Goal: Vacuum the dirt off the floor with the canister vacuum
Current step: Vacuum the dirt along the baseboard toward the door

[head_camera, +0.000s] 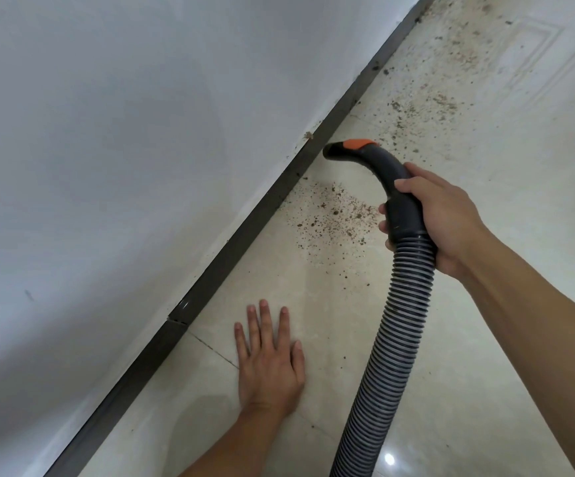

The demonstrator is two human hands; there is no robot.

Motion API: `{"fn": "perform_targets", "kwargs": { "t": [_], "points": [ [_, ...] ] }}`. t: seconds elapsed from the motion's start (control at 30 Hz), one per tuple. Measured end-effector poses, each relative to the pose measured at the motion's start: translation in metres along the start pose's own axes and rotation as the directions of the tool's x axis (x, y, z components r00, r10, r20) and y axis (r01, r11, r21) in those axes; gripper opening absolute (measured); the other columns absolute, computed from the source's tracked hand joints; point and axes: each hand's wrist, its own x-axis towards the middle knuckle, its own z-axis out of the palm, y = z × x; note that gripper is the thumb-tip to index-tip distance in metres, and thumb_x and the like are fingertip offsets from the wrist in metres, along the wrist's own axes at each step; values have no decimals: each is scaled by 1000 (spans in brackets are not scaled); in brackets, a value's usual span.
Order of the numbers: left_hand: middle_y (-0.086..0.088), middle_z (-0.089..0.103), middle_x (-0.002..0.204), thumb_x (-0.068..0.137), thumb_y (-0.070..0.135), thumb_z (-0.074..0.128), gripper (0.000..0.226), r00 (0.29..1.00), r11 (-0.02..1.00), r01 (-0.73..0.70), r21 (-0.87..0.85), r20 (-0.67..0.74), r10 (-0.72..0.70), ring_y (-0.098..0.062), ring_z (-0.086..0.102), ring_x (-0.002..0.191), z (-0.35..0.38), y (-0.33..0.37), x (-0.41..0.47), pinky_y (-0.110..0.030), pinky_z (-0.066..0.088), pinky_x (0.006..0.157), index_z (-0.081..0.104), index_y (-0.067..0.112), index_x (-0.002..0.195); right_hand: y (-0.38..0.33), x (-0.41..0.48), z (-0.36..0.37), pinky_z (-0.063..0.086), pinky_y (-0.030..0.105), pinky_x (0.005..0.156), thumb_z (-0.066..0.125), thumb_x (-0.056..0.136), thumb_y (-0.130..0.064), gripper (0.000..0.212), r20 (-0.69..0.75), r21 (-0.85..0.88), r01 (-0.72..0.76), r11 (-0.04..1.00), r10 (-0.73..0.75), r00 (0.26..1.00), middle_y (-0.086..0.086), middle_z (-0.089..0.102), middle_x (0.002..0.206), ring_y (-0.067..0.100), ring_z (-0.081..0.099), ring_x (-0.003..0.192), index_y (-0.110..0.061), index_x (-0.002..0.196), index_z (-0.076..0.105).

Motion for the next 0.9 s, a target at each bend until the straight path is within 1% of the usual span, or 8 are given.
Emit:
{"fn": "perform_targets", "kwargs": {
  "t": [0.1, 0.2, 0.4, 0.53, 0.7, 0.8, 0.9],
  "points": [
    [-18, 17, 159, 93, 43, 35, 63, 1000, 1000, -3, -7, -8, 3, -34, 12, 148, 0, 0, -1, -55, 15, 114, 30, 15, 150, -10, -9, 1, 54, 34, 51, 59, 97, -16, 51, 19, 33, 50, 998, -50, 999, 19, 67, 82, 29, 63, 59, -31, 144, 48],
    [-17, 17, 159, 93, 43, 35, 64, 1000, 1000, 0, -8, -10, 0, -34, 10, 148, 0, 0, -1, -55, 14, 115, 28, 15, 150, -18, -14, 6, 54, 33, 51, 59, 96, -16, 49, 47, 29, 62, 998, -64, 997, 18, 68, 81, 29, 62, 58, -32, 142, 50],
    [-17, 18, 159, 93, 42, 34, 63, 1000, 1000, -1, -18, -20, 1, -34, 11, 148, 1, 1, 1, -55, 15, 114, 28, 15, 150, -17, -24, 9, 54, 34, 50, 59, 96, -17, 47, 84, -42, 35, 998, -32, 996, 18, 70, 84, 28, 63, 58, -33, 140, 52],
    [-18, 16, 159, 94, 43, 32, 63, 1000, 1000, 2, -6, -9, -2, -34, 10, 148, 0, 2, 1, -55, 15, 114, 27, 16, 150, -10, -39, 6, 54, 33, 50, 59, 97, -17, 40, 135, -62, 19, 998, -11, 991, 19, 69, 84, 28, 63, 57, -36, 132, 57],
    [-18, 19, 158, 93, 43, 31, 63, 1000, 1000, 1, -4, -14, -1, -34, 12, 148, 0, 1, 1, -55, 16, 114, 30, 15, 149, 1, -55, 2, 53, 35, 49, 60, 96, -17, 44, 173, -92, -11, 996, 27, 985, 16, 71, 82, 29, 64, 60, -35, 137, 56],
    [-18, 19, 158, 93, 43, 30, 62, 1000, 1000, -1, 0, -15, 1, -34, 13, 148, 0, 0, 0, -55, 16, 114, 31, 15, 149, 10, -63, -4, 53, 34, 49, 60, 96, -17, 45, 160, -112, -23, 993, 41, 986, 16, 71, 82, 29, 64, 60, -36, 137, 56],
    [-18, 19, 158, 94, 42, 28, 62, 1000, 1000, -3, -6, -12, 3, -34, 13, 148, 1, 1, 0, -55, 16, 114, 32, 14, 149, 17, -63, -12, 53, 32, 48, 61, 96, -15, 48, 80, -108, -39, 993, 48, 996, 17, 71, 83, 28, 64, 59, -34, 140, 54]
  ]
}}
